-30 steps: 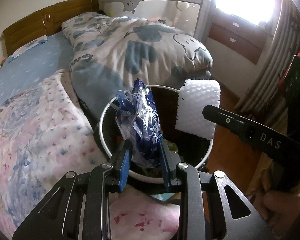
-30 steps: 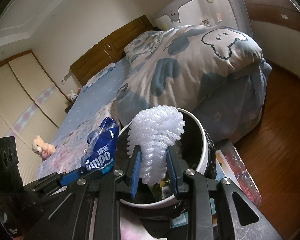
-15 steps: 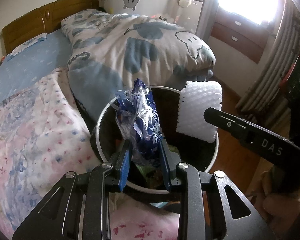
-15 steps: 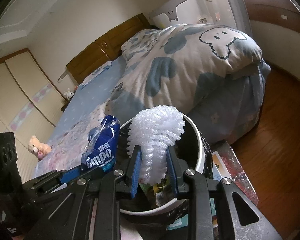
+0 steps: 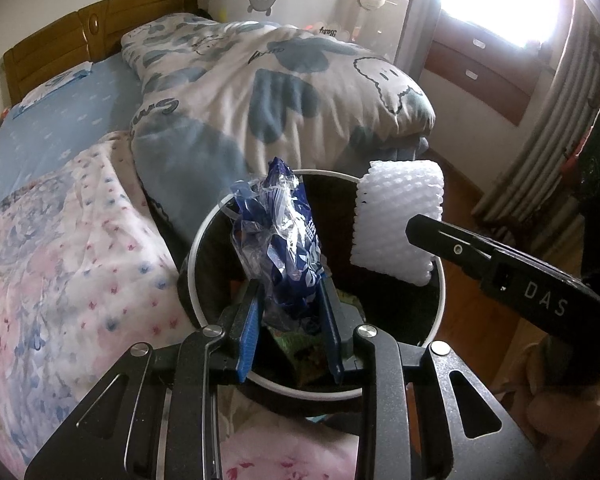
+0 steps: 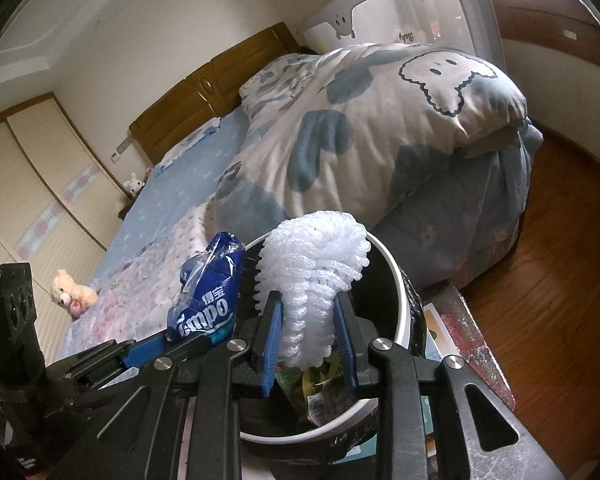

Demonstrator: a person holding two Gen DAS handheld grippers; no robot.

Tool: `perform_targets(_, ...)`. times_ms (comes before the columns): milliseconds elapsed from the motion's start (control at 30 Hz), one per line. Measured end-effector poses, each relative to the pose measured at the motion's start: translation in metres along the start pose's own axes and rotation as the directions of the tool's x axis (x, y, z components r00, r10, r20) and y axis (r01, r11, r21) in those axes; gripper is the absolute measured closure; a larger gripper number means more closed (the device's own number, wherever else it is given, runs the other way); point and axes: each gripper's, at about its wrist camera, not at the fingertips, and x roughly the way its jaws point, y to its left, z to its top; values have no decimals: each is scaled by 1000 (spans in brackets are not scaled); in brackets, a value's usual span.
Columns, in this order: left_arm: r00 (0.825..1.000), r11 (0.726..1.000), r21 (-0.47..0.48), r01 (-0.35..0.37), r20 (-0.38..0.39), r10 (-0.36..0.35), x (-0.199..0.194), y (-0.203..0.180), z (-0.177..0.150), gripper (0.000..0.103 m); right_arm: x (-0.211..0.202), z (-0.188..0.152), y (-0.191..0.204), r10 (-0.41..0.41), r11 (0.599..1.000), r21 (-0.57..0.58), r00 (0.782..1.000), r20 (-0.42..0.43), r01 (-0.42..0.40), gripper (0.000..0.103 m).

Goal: Collect trash
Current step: 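Open both grippers to drop the wrapper and mesh net into the bin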

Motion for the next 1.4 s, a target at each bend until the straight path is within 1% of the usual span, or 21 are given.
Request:
perform_targets(600,1000,1000,6,0,-20,0,5,-1,0,74,8,1,0,-11,1000,-13,999,-30,10,75)
perform_targets(1000,1000,1000,6,-13,-10,13,0,1,-4,72,8,1,0,-8,1000,-14,1000,-27,7,74)
perform_targets(1067,1000,1000,5,-16,-8,16,-2,1,-4,68,8,1,0,-7,1000,-13,1000,-29,7,73)
perform_targets(1133,1000,1000,3,-20,-2,20,-5,1,-5,56,8,1,0,-6,1000,-9,1000,-30,6,70)
perform_targets(1167,1000,1000,2,-26,3,26,-7,2,-5,53,8,1,0,-5,1000,-7,1000,-31,5,67)
perform_targets(1233,999,999,-2,-38,8,38,-10,2,-4,39,7,1,0,-4,1000,3,999,-32,4,58)
perform_targets(1267,999,999,-7,-45,13,46,-12,3,-5,38,6,1,-1,-1,1000,11,1000,-30,1,50)
perform_targets(1300,999,999,-11,-49,16,49,-13,4,-5,38,4,1,-1,1,1000,18,1000,-27,0,45)
perform_targets(1400,998,998,-27,-55,18,55,-18,9,-7,37,-1,1,-2,-2,1000,27,1000,-12,3,42)
